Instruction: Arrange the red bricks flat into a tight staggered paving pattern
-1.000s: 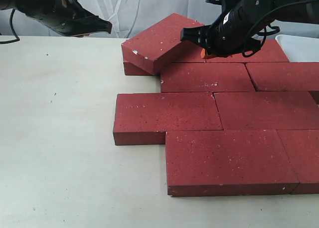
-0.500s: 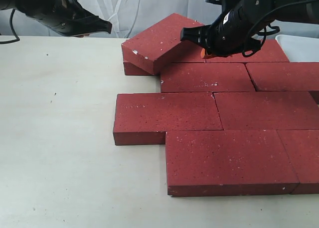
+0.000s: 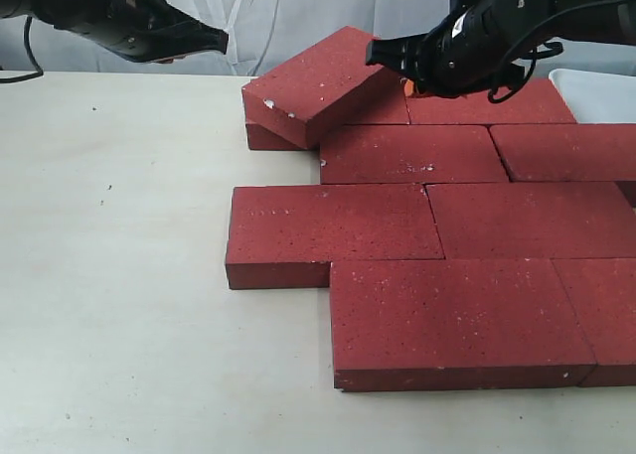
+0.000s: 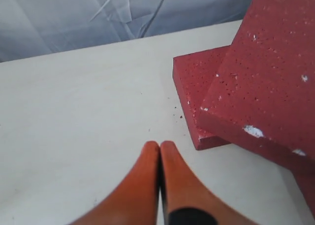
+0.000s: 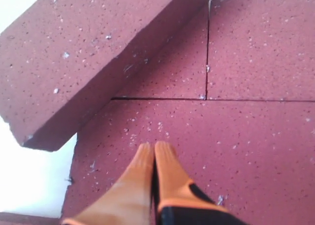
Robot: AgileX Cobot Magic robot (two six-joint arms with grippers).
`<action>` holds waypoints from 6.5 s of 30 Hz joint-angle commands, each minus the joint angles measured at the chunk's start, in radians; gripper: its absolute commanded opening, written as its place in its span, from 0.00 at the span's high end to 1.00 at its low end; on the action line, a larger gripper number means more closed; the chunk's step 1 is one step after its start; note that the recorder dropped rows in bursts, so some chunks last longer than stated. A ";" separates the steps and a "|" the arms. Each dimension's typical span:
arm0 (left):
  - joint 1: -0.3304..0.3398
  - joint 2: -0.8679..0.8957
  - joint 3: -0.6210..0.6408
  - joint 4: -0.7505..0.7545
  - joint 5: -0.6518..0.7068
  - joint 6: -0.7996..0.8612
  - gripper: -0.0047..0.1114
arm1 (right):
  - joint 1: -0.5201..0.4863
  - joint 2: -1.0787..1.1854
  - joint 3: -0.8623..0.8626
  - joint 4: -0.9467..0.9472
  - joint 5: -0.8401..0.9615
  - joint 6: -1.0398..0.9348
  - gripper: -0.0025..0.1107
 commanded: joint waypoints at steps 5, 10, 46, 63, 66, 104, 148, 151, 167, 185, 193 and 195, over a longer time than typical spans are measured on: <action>0.010 0.105 -0.170 -0.028 0.088 -0.005 0.96 | -0.052 0.058 -0.138 -0.028 0.034 -0.053 0.98; 0.061 0.231 -0.331 -0.118 0.120 -0.005 0.96 | -0.052 0.111 -0.216 -0.020 0.053 -0.053 0.98; 0.099 0.499 -0.512 -0.508 0.265 0.162 0.96 | 0.194 0.285 -0.293 0.503 0.033 -0.478 0.98; 0.099 0.361 -0.515 -0.423 0.292 0.162 0.96 | -0.097 0.196 -0.306 0.496 0.026 -0.476 0.98; 0.099 0.361 -0.515 -0.423 0.292 0.162 0.96 | -0.114 0.227 -0.306 0.510 -0.113 -0.469 0.98; 0.099 0.526 -0.515 -0.626 0.271 0.167 0.96 | -0.250 0.636 -0.883 0.659 0.533 -0.594 0.98; 0.138 0.461 -0.517 -0.723 0.410 0.215 0.96 | -0.146 0.578 -0.883 0.473 0.590 -0.433 0.98; 0.149 0.427 -0.517 -0.684 0.450 0.215 0.96 | -0.133 0.552 -0.883 0.496 0.621 -0.433 0.98; 0.219 0.249 -0.485 -0.481 0.675 0.238 0.96 | 0.023 0.427 -0.883 0.503 0.730 -0.412 0.98; 0.319 0.154 -0.193 -0.472 0.445 0.318 0.96 | 0.216 0.492 -0.883 0.367 0.520 -0.359 0.98; 0.319 0.158 -0.134 -0.466 0.285 0.322 0.96 | 0.227 0.565 -0.883 0.375 0.435 -0.359 0.98; 0.319 0.168 -0.134 -0.466 0.285 0.322 0.96 | 0.227 0.578 -0.883 0.385 0.431 -0.359 0.98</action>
